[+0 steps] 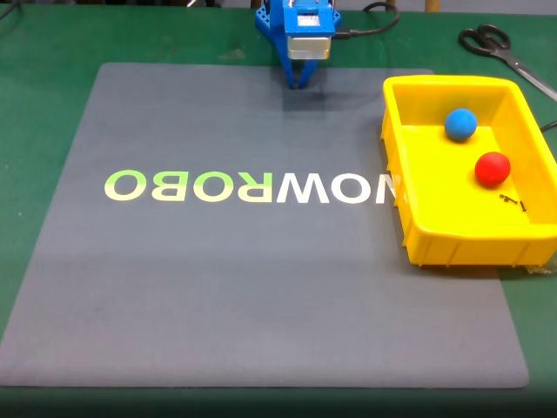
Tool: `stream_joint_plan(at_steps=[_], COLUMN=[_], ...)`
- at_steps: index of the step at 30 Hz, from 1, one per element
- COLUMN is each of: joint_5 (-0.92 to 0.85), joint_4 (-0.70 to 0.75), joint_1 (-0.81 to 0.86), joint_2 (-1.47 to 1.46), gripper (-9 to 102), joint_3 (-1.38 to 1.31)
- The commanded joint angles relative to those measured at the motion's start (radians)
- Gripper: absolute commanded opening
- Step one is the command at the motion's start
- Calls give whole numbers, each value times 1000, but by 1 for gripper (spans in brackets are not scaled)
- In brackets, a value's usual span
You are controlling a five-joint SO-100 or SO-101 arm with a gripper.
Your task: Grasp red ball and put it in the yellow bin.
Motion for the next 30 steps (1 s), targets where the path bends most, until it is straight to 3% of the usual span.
stream_joint_plan(at_steps=[1, 30], joint_5=[17, 28], joint_4=[2, 2], joint_1=[-6, -9], joint_2=[12, 12], gripper=[0, 0], joint_3=[32, 32])
